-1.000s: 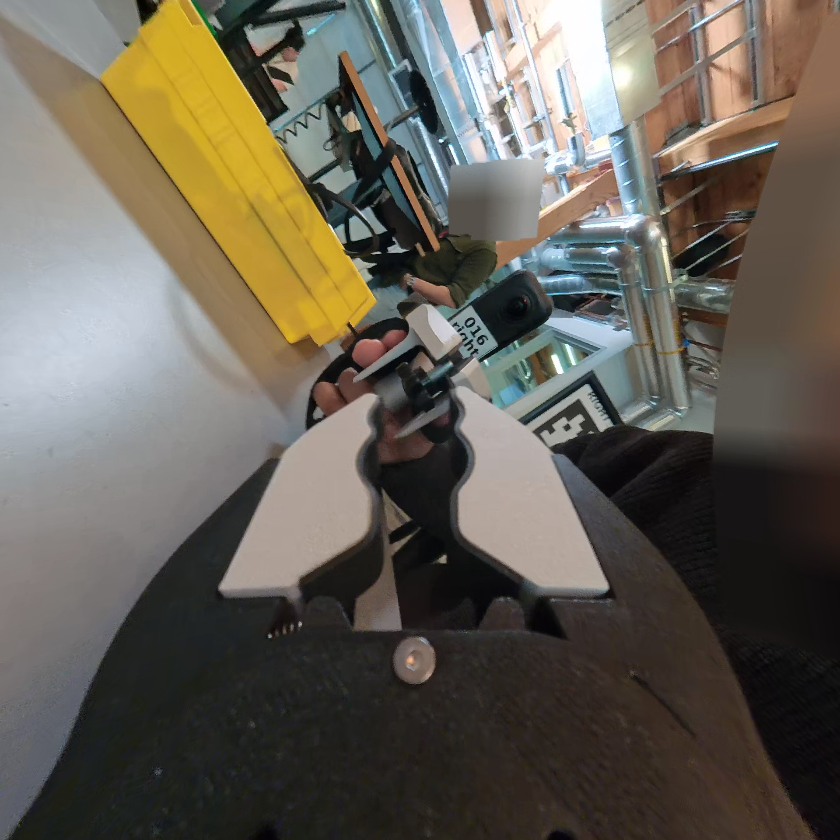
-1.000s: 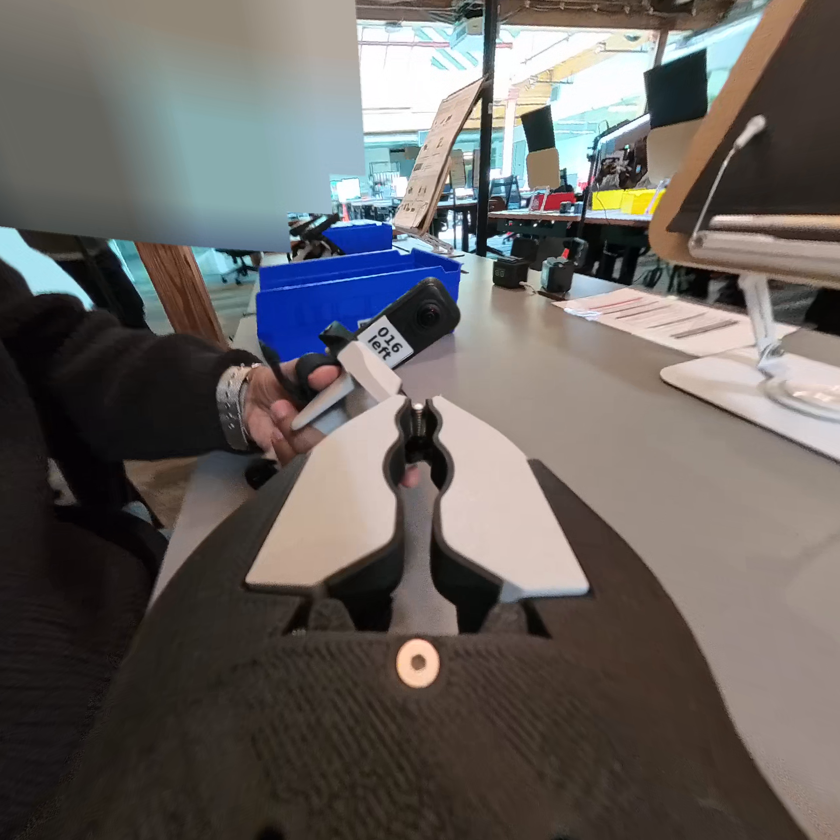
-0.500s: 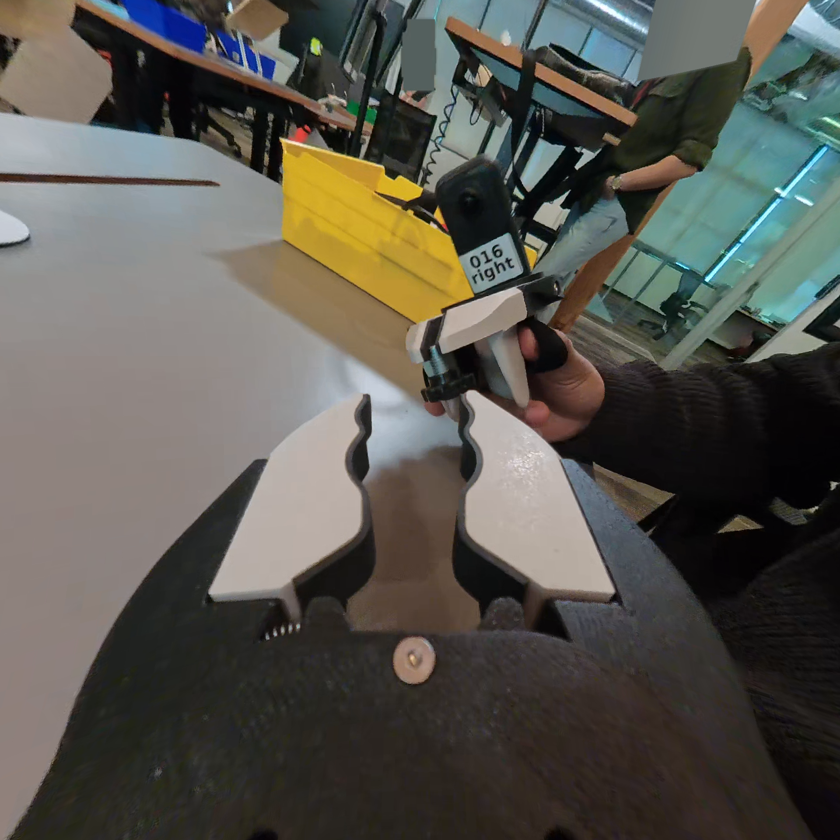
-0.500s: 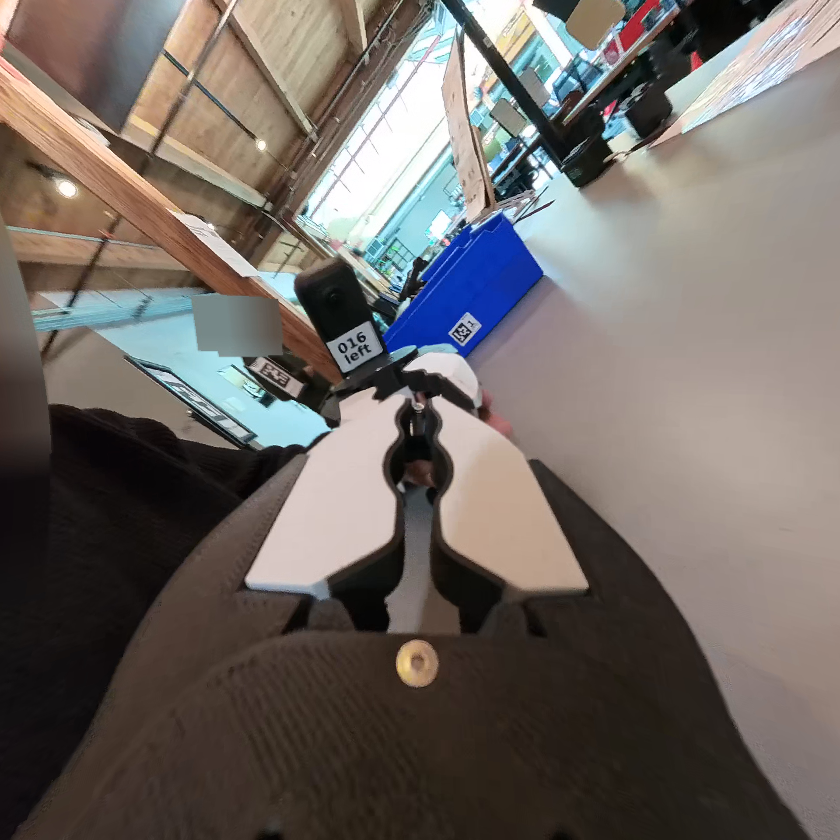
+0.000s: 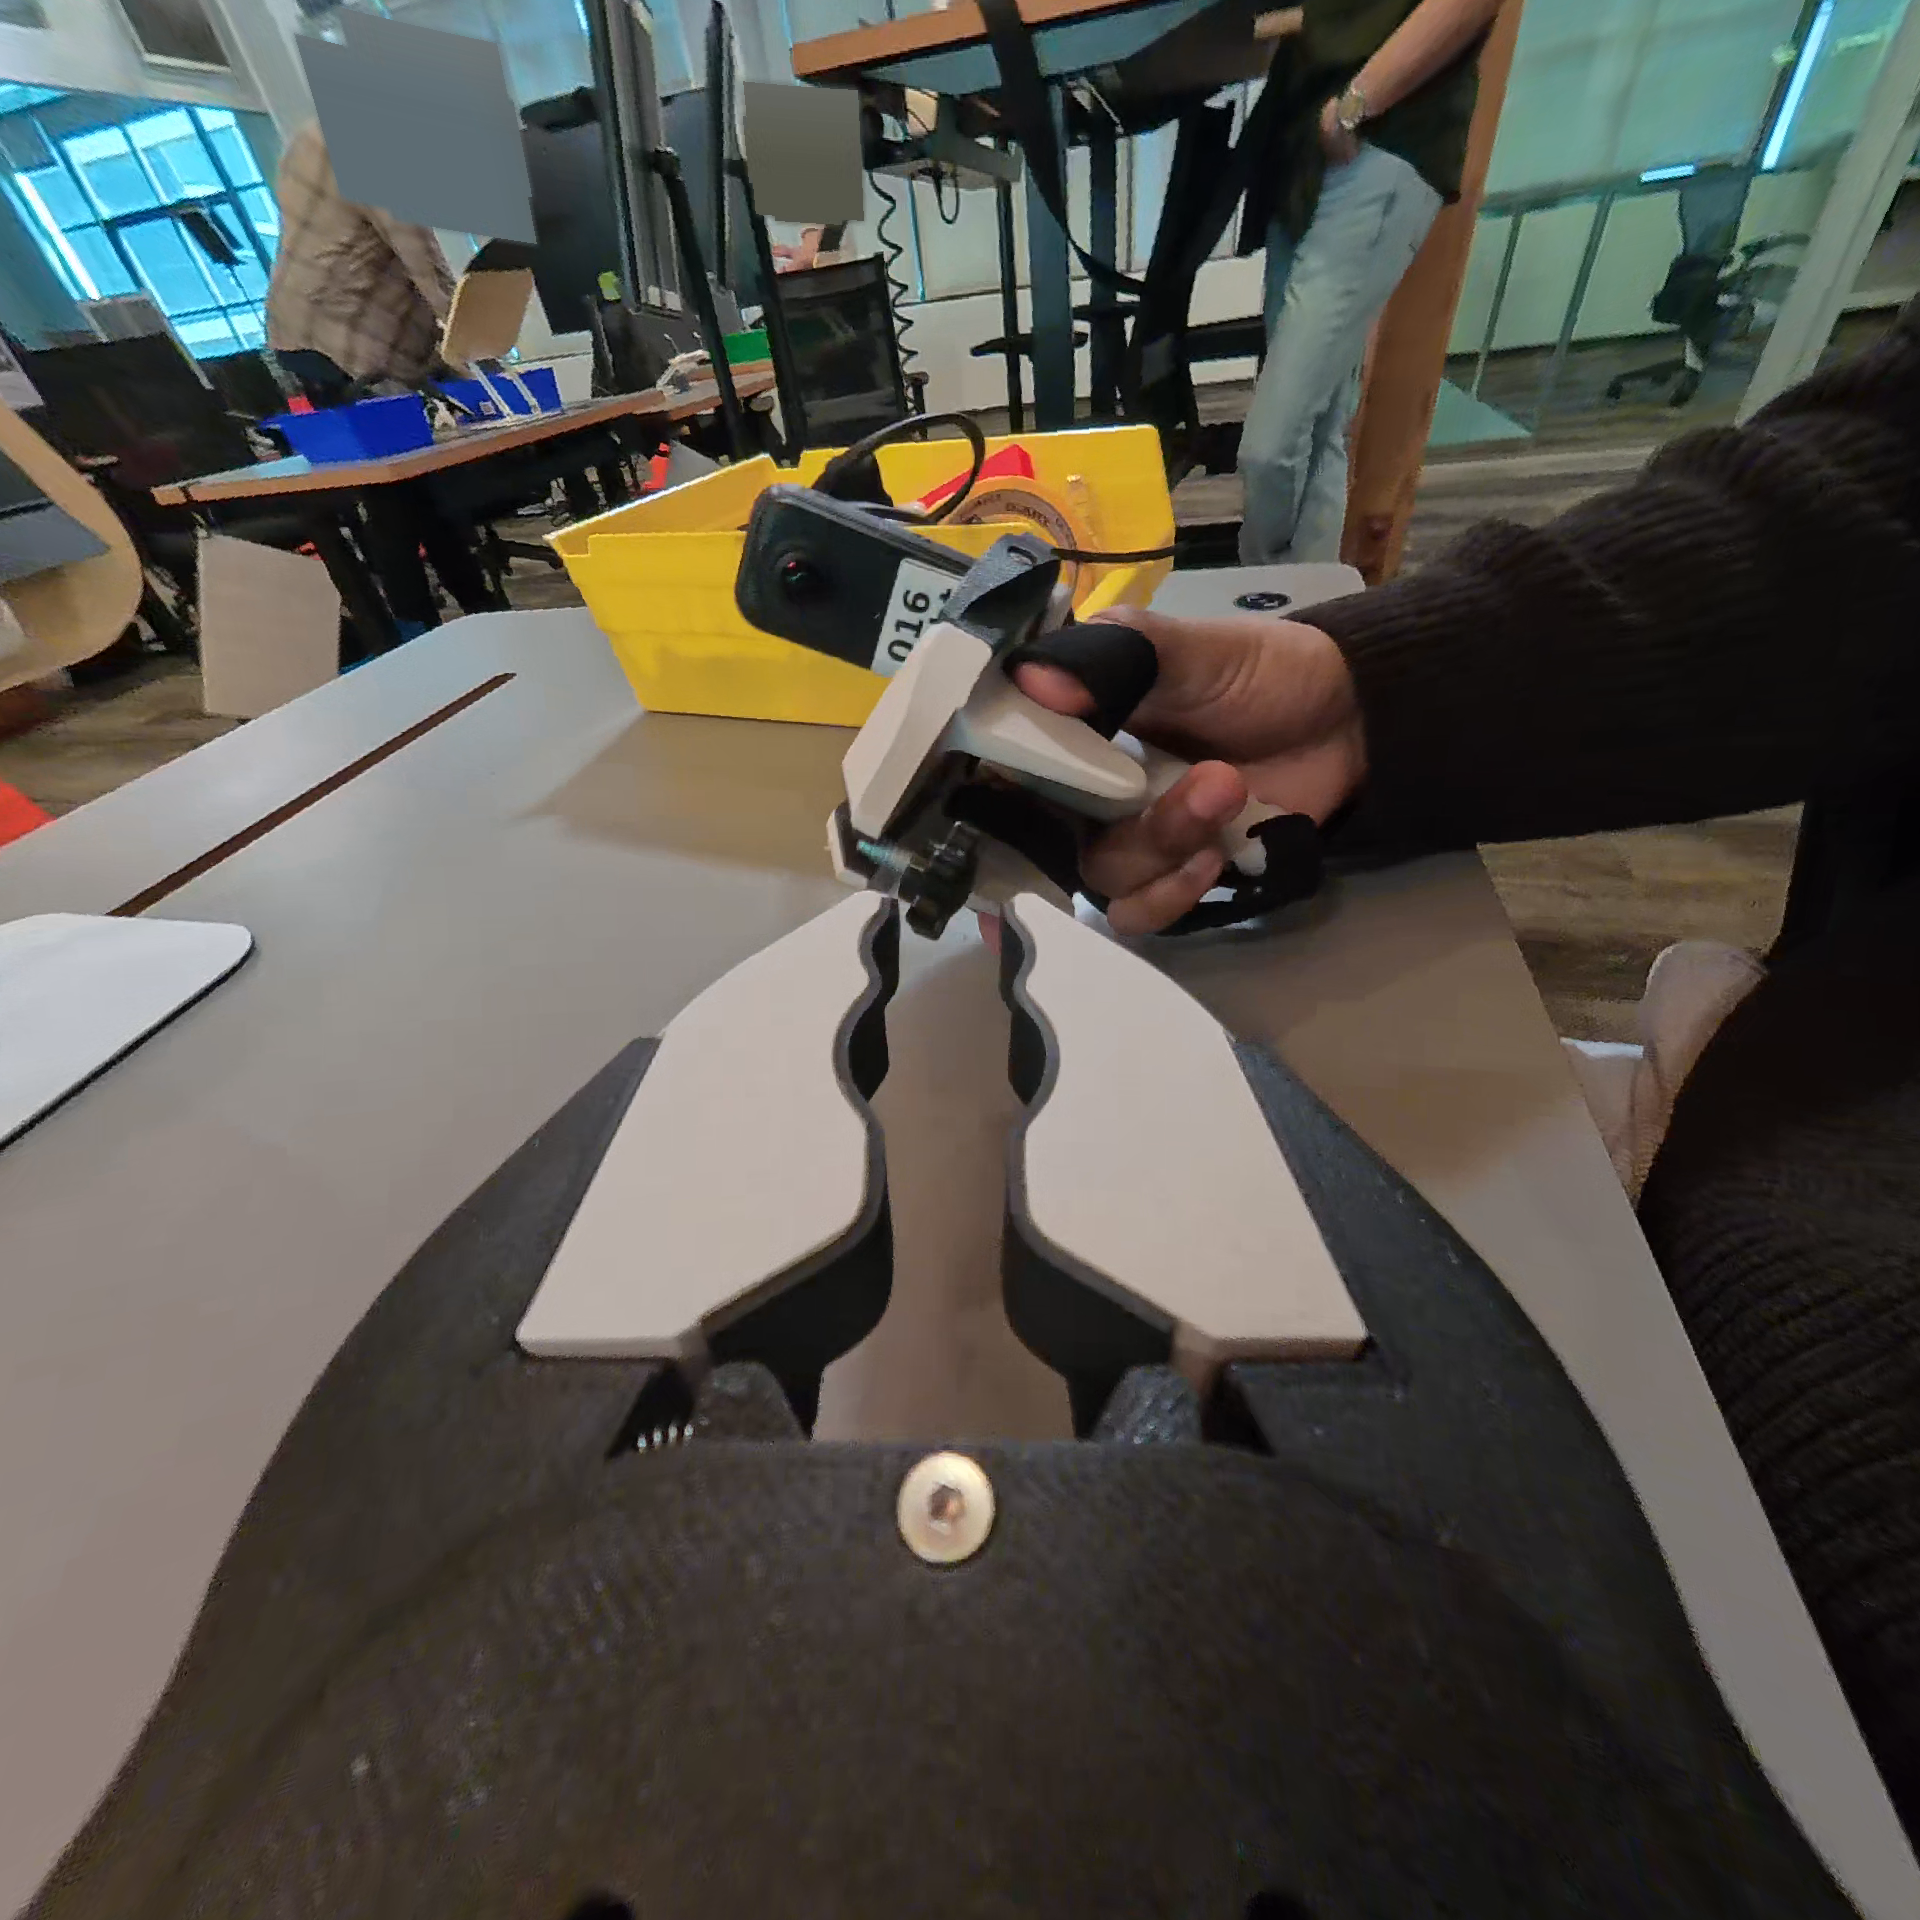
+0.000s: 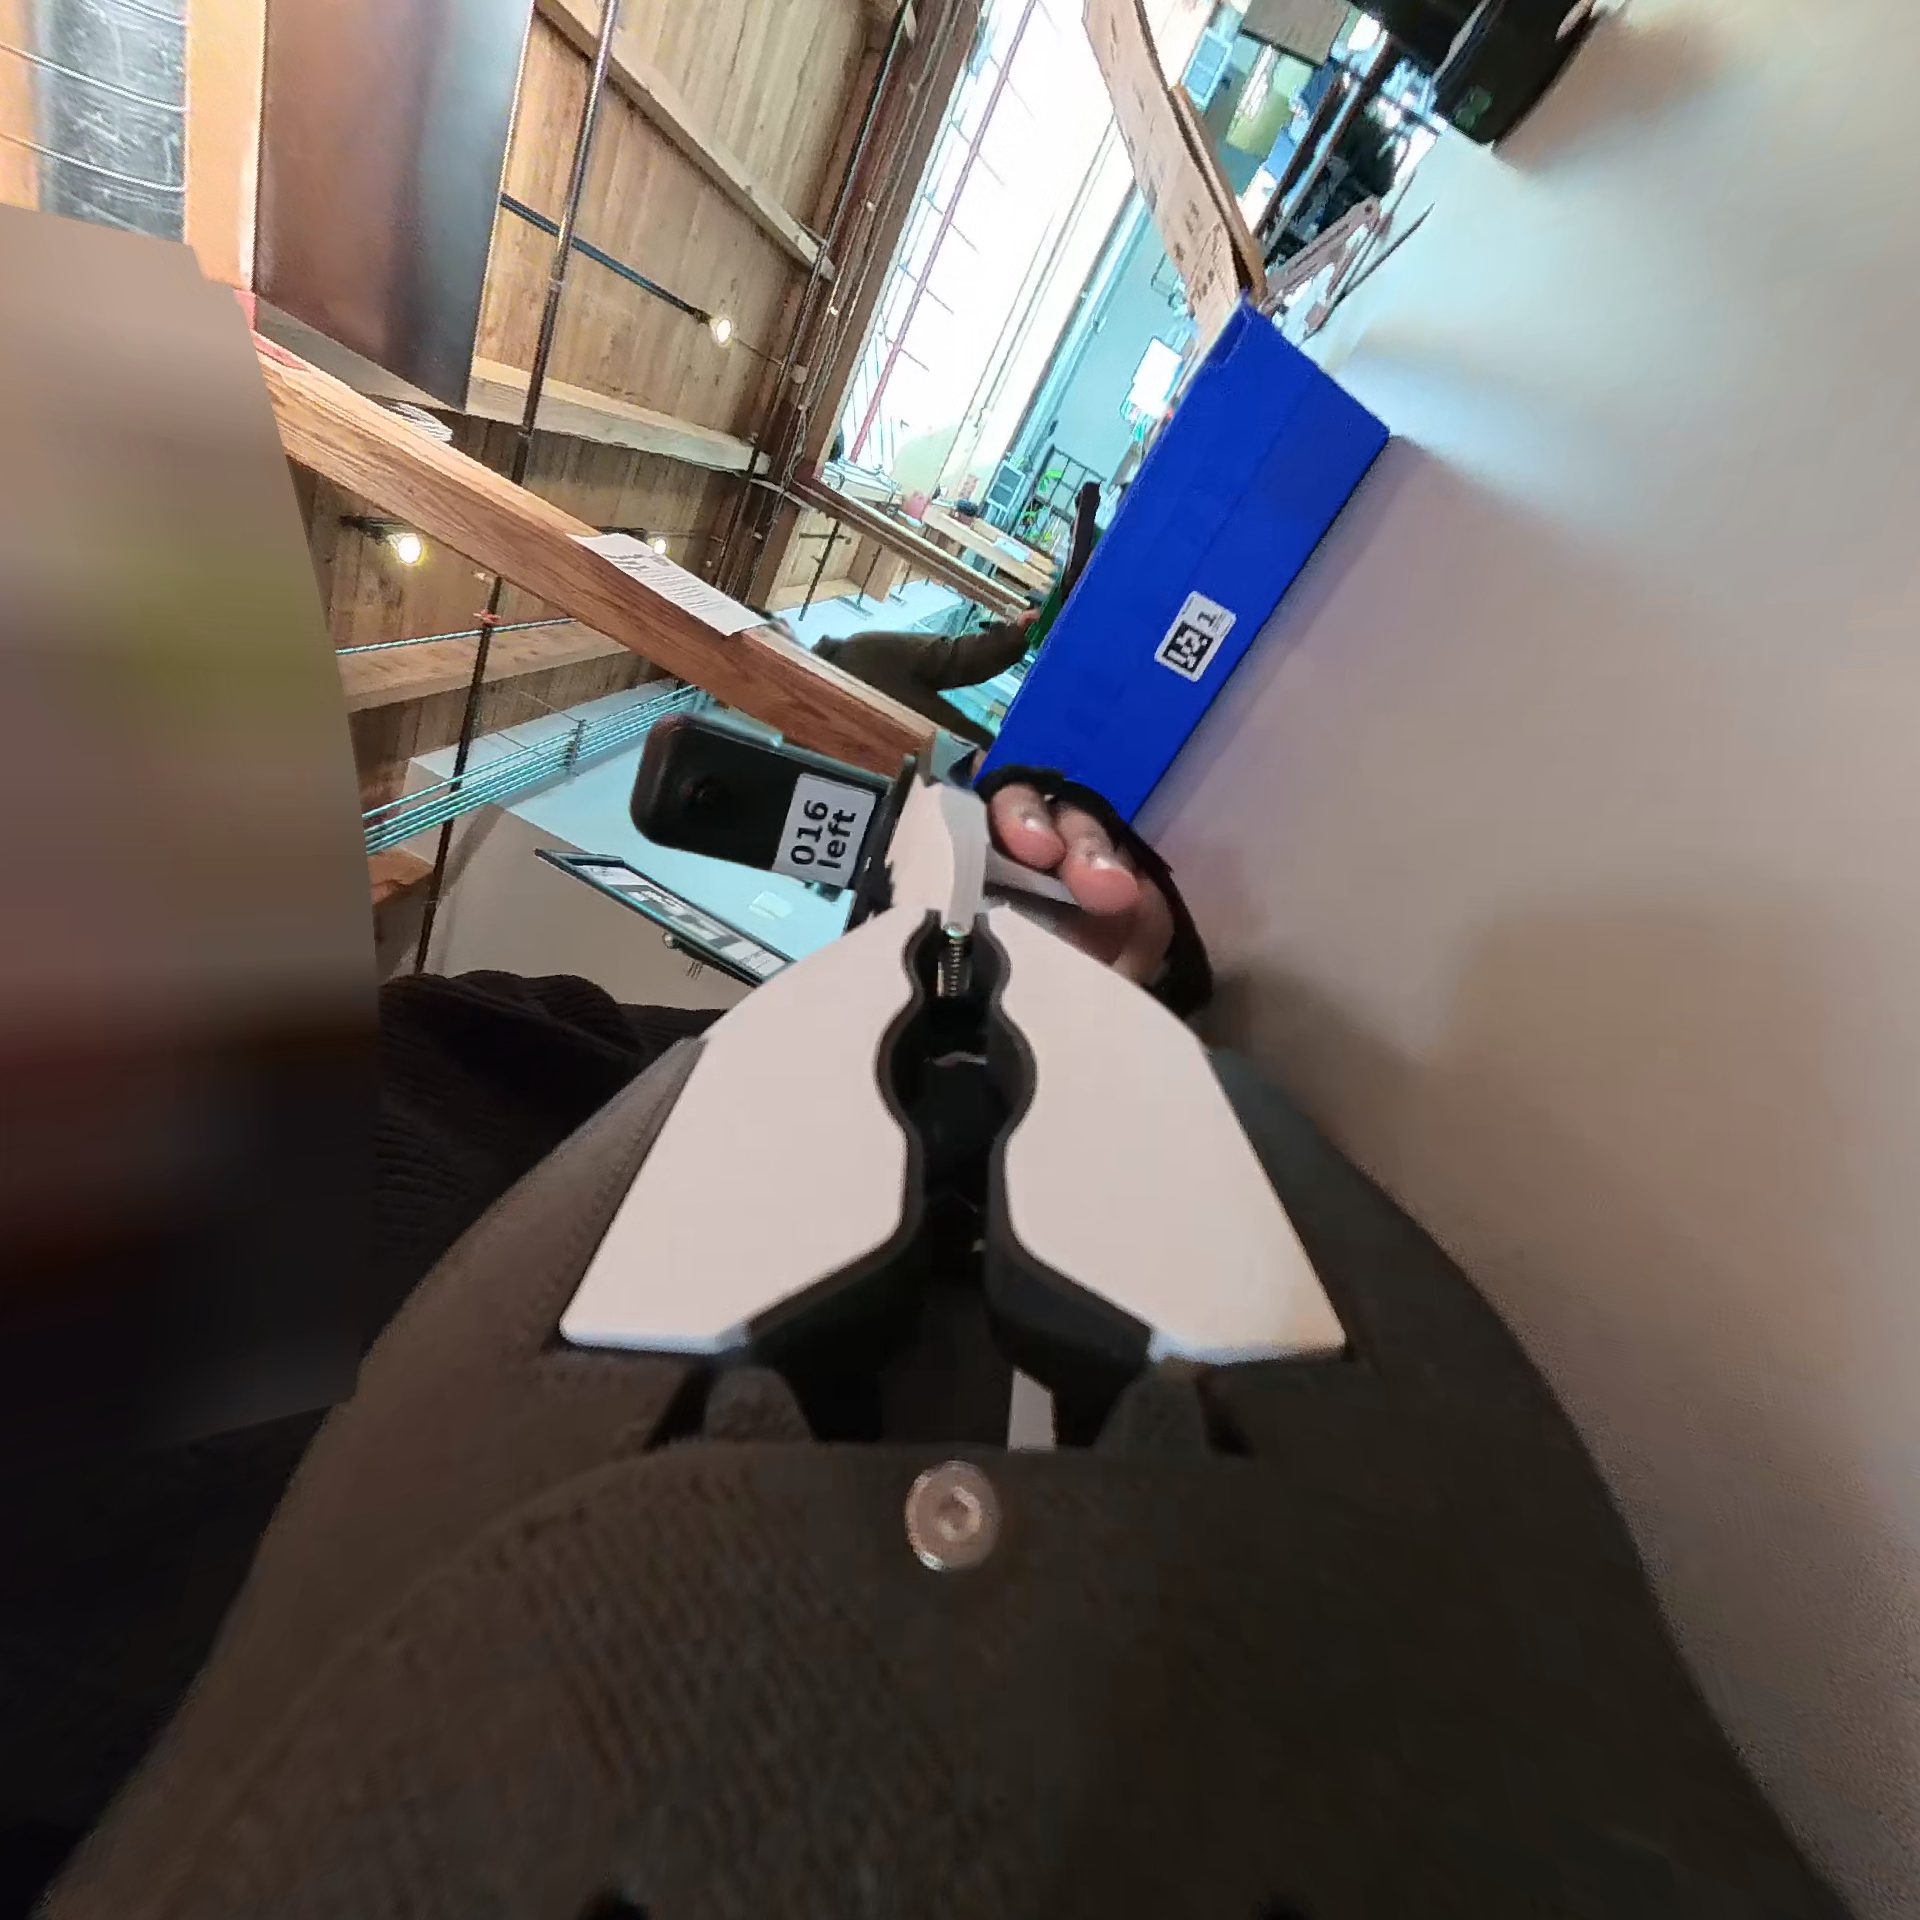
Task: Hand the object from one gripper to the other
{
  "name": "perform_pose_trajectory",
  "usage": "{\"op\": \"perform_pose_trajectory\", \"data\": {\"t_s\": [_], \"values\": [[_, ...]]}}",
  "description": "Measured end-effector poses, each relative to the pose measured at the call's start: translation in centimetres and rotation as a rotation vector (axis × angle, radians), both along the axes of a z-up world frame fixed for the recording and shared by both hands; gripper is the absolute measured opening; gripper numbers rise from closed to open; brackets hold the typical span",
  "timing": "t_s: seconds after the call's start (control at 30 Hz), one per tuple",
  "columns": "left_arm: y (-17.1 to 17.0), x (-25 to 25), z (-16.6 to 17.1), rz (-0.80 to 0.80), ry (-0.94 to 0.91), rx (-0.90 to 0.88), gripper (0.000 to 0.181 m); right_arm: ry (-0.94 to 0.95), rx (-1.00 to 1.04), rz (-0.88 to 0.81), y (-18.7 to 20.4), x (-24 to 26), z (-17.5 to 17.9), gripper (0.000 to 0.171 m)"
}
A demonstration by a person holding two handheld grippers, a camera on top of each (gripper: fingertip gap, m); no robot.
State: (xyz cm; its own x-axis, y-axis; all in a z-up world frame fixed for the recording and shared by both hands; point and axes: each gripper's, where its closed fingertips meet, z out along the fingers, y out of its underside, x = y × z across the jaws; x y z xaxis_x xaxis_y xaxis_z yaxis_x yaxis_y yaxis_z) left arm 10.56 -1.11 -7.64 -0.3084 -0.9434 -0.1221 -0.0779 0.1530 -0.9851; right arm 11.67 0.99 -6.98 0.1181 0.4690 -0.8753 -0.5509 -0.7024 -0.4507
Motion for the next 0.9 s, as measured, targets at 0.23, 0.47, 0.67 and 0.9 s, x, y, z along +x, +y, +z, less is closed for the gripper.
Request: {"op": "perform_pose_trajectory", "data": {"t_s": [0.23,0.47,0.67,0.9], "values": [[-0.8,0.0,-0.5,-0.012,0.004,0.09,0.01,-0.066,-0.043,0.044,-0.2,-1.0,-1.2,0.006],[-0.8,0.1,-0.7,0.004,0.014,0.136,0.006,-0.05,-0.045,0.05,-0.2,-1.0,-1.2,0.006],[-0.1,0.1,0.5,0.024,-0.015,0.045,0.005,-0.045,0.025,-0.055,0.7,-0.3,-0.8,0.039],[2.6,-0.2,2.7,0.041,-0.055,-0.445,0.004,-0.225,0.22,-0.272,1.6,1.9,0.9,0.054]]}}
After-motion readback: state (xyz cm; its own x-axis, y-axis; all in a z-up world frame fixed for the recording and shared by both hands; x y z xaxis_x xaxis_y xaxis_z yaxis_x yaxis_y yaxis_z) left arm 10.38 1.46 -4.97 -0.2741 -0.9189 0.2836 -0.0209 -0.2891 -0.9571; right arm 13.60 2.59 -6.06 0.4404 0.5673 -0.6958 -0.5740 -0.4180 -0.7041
